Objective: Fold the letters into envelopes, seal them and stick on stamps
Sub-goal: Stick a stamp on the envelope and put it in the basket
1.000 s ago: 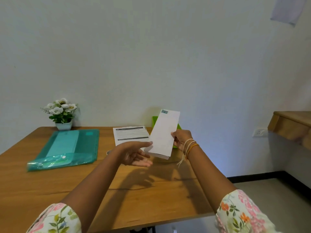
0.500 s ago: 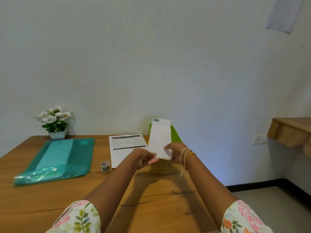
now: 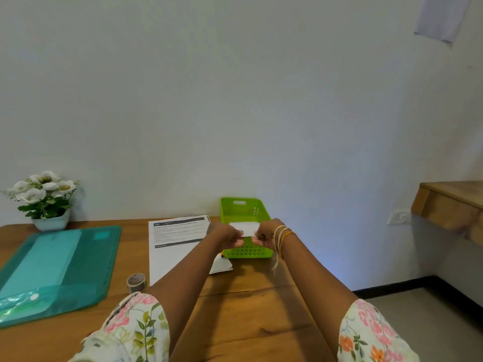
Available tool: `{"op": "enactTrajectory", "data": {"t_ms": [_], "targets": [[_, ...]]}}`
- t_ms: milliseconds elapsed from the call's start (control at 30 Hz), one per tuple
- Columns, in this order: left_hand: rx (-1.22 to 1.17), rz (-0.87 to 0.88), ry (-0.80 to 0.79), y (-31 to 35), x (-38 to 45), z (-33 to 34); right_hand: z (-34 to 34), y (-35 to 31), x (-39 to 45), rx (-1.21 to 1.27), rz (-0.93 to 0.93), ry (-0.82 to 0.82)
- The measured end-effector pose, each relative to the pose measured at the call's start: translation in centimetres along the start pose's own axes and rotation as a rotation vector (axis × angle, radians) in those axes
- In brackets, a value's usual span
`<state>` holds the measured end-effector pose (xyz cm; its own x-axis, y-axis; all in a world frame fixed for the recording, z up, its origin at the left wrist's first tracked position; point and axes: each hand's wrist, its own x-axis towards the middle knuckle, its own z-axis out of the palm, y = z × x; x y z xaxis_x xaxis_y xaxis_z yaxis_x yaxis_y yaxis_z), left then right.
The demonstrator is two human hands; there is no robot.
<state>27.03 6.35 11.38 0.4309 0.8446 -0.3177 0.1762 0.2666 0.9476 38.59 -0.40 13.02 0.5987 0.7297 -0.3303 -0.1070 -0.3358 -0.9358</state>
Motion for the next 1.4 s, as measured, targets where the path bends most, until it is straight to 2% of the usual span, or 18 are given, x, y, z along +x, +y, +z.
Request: {"op": "enactTrajectory", "data": {"t_ms": [167,233,433,600,667,733,867,967,1100,1400], "targets": [[0.469,0.155,0.105,-0.5,2.2,-0.5,0.4,-0.1,2.9,-0.091,0.011,0.023],[0.561,0.203,0.106,-0.9,2.5,-0.6,0.5,0.0,3.7,-0.11,0.007,0.04],[0.598,0.282,0.132,-1.7,3.1,-0.2,0.7,0.4,5.0,-0.193,-0.074,0.168],[0.568,0.302,0.095,-2.3,1.9,-0.5,0.5,1.6,3.7,-0.218,-0.131,0.194],[0.529,0.331,0.063,-2.9,1.4,-1.3,0.5,2.2,2.5,-0.267,-0.205,0.244],[0.545,0.407,0.061,-3.9,0.6,-2.5,0.9,3.0,0.9,-0.418,-0.288,0.341],[0.615,0.561,0.187,-5.8,-2.0,-6.0,4.0,5.0,-4.0,-0.468,-0.517,0.477],[0.657,0.577,0.255,-7.6,-4.3,-9.0,7.5,7.5,-6.1,-0.502,-0.632,0.347],[0.709,0.565,0.316,-10.6,-6.8,-13.2,11.7,10.6,-7.9,-0.639,-0.681,0.17],[0.707,0.531,0.44,-16.0,-9.5,-21.2,18.4,12.6,-9.0,-0.944,-0.837,-0.027]]}}
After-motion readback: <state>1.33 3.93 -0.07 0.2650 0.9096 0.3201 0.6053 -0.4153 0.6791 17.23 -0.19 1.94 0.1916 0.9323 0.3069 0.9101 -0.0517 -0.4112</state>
